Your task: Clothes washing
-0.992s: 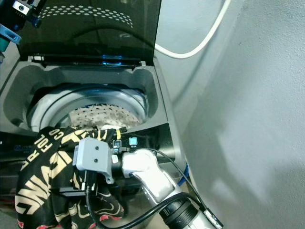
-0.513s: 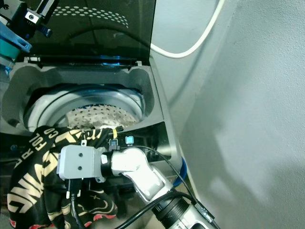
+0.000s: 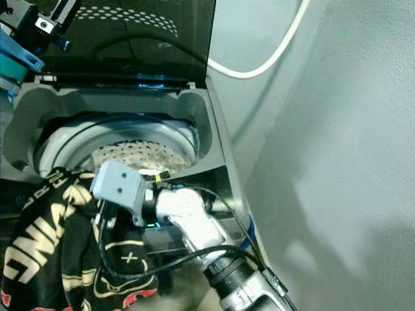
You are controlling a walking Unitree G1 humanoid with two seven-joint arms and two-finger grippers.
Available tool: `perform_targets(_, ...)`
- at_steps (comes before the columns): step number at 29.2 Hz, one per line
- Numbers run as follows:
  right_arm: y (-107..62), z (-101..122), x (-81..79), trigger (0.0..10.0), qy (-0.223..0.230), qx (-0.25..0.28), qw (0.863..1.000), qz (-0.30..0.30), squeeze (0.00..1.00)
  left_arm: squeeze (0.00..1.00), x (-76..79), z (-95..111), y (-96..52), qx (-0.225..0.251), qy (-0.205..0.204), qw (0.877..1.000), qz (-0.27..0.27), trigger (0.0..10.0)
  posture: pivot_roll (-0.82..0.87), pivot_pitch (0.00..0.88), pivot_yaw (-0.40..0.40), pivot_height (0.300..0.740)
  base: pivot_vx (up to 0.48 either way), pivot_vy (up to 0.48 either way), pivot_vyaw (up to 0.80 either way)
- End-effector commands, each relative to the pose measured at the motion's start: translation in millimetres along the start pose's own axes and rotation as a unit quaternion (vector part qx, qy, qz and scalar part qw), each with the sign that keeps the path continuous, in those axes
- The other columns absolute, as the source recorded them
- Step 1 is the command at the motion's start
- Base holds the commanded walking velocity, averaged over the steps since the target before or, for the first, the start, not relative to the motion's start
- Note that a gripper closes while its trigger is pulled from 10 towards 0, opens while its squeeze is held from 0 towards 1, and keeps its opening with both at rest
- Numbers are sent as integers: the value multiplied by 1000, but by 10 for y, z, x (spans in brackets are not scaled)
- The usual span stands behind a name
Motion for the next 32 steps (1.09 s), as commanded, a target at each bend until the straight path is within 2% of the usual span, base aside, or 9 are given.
perform_targets(1,-56,-244,6,0,14,-48,999,-15,0,0,33,32,-16,5,3,1000,-4,10000,222,79,-44,740,0,0,0)
perform_targets(12,-45,-290,121,0,-8,-69,997,-41,0,0,35,17,-27,1,3,1000,-3,10000,220,82,-45,740,0,0,0)
perform_targets(18,-64,-305,628,0,-64,-105,976,-178,0,0,43,13,-24,0,2,1000,-2,10000,221,87,-49,740,0,0,0)
perform_targets(19,-64,-305,628,0,-64,-105,976,-178,0,0,43,13,-24,0,2,1000,-2,10000,221,87,-49,740,0,0,0)
perform_targets(20,-126,-246,841,0,-77,-105,963,-235,0,0,42,8,-28,-1,3,1000,-1,10000,221,87,-49,740,0,0,0)
perform_targets(21,-196,-118,1003,10000,-92,-87,957,-262,0,0,41,6,-33,-2,4,1000,-1,10000,224,89,-50,740,0,0,0)
perform_targets(26,-240,-28,1084,10000,-100,-72,954,-272,0,0,40,5,-36,-3,4,1000,0,10000,224,89,-50,740,0,0,0)
perform_targets(31,-334,218,1086,10000,-82,-12,971,-223,0,0,39,3,-47,-4,5,1000,-1,10000,222,88,-49,740,0,0,0)
perform_targets(32,-442,353,1019,10000,-42,30,983,-175,0,0,42,5,-50,-4,3,1000,-3,10000,218,84,-45,740,0,0,0)
Point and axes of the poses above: a point about 5 cm out from each wrist's last joint towards the gripper, its own y axis pointing out of the wrist towards the gripper, its own z axis along the axis of the wrist's last joint, x = y × z, the point moved 4 cm from there along y, pointing out of the wrist towards the gripper
